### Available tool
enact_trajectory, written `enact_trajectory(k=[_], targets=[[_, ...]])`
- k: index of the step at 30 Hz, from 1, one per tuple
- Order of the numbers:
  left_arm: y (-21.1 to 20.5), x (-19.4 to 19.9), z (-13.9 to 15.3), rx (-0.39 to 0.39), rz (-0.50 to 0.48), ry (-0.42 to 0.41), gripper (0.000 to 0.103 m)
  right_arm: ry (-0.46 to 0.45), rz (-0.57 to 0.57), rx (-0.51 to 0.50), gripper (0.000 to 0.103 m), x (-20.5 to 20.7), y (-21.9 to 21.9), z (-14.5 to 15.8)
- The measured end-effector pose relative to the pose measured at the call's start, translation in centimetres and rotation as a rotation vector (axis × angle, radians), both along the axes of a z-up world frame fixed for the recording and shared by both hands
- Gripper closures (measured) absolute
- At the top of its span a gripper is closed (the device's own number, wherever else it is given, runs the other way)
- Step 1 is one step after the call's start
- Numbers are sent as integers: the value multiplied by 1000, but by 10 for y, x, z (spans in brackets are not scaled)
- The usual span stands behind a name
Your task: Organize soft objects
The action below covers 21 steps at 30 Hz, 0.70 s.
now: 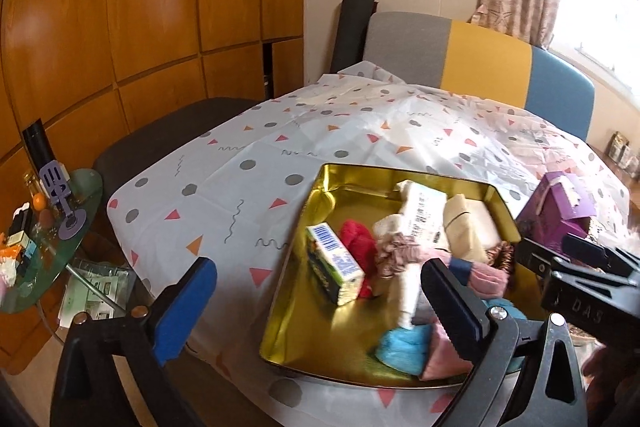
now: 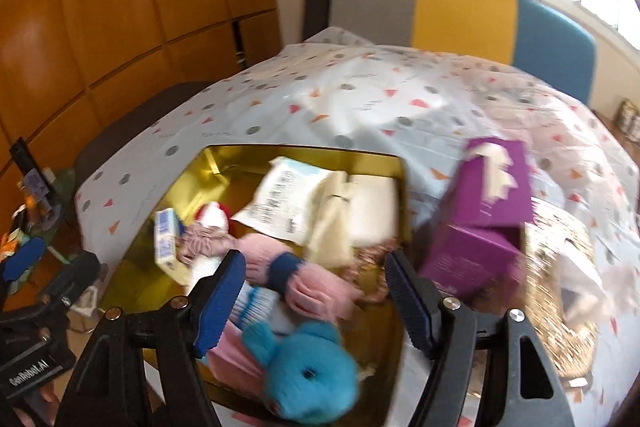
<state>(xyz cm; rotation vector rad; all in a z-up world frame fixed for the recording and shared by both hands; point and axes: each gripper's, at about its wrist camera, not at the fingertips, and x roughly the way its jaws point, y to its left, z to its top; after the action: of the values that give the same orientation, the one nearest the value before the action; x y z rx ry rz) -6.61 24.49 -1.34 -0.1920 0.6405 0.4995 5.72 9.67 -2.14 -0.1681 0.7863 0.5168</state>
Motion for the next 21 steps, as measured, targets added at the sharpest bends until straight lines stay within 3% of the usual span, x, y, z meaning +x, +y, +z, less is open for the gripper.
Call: enact_trajectory(k=[11, 21], targets=[[-38, 5, 6, 45, -69, -1, 0, -51, -144, 14, 30, -17, -52, -5], [-51, 8, 5, 64, -90, 15, 0, -52, -158, 26, 30, -19, -63, -7]])
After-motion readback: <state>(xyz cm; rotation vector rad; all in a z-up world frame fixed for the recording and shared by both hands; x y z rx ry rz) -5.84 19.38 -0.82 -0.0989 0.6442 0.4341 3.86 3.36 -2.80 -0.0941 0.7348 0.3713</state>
